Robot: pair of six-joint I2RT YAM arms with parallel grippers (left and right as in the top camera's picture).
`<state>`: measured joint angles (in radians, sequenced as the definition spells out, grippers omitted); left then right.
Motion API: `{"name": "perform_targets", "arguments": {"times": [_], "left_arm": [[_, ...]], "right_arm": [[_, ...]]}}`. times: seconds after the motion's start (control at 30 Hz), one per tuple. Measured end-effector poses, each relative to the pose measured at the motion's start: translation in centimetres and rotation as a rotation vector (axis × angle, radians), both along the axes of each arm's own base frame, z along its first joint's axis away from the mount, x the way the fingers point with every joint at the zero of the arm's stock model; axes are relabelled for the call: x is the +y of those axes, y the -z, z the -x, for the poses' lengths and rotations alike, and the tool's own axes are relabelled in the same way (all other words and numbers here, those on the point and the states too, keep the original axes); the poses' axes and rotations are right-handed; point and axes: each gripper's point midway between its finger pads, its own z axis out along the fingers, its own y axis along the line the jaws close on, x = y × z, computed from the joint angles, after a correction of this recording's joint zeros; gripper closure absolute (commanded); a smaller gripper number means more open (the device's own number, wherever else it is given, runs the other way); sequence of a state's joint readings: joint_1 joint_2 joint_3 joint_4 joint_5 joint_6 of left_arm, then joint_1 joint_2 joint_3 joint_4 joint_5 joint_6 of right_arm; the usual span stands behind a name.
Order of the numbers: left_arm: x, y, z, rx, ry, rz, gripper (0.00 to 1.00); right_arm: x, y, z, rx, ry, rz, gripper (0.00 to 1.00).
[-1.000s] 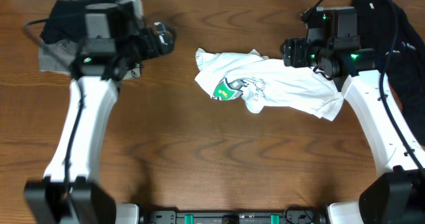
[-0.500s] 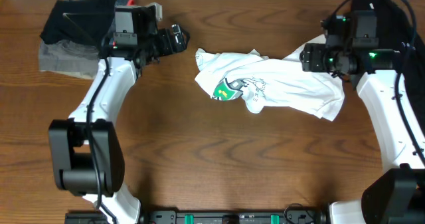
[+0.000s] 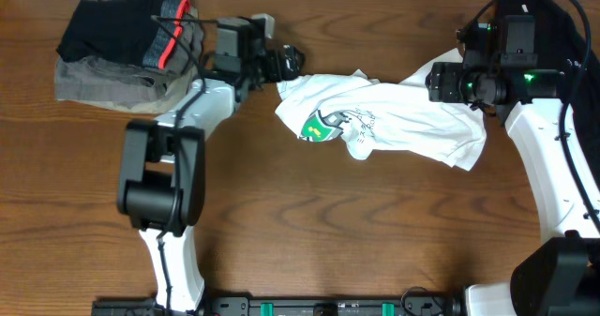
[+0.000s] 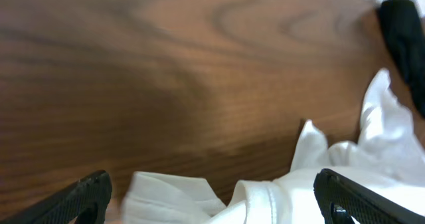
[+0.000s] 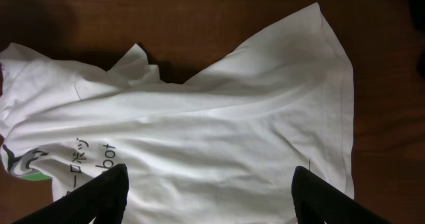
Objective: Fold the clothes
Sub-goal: 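Grasp the left edge of the T-shirt with the left gripper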
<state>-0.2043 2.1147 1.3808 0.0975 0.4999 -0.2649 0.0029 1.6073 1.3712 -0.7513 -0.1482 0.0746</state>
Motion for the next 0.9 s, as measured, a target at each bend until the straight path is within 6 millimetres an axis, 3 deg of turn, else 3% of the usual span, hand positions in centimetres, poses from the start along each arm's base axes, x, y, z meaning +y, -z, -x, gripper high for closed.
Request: {"name": "perform_targets", "arguments": {"times": [0.13,0.3,0.47,0.67,0.7,0.8,0.9], "left_arm": [[-1.2,1.8,0.4,0.022,0.023,-0.006,0.02],[-0.9,2.4,0.3,0.028,0.0,-0.031,0.0],[-0.3,2.7,0.1,0.031,-0.028,-0.055,0.16],[0.2,4.6,2.1,0.138,-0.01,-0.116,0.2],[0.1,4.7,2.3,0.142,-0.002,-0.125,0.23],[0.1,4.9,2.4,0.135,0.013,-0.15,0.62],[0.1,4.9,2.0,0.11,0.009,-0.159,0.85]], "right_arm": [[0.0,0.0,0.0,0.001,0.0,0.0,0.23],[0.0,0.0,0.0,0.001,-0.001,0.0,0.23],[0.0,0.0,0.0,-0.001,-0.007,0.005,0.24],[0.0,0.0,0.0,-0.002,-0.01,0.006,0.24],[0.0,0.0,0.0,-0.002,-0.01,0.006,0.24],[0.0,0.0,0.0,-0.003,-0.01,0.006,0.25],[0.0,0.0,-0.1,-0.004,-0.01,0.007,0.25]]}}
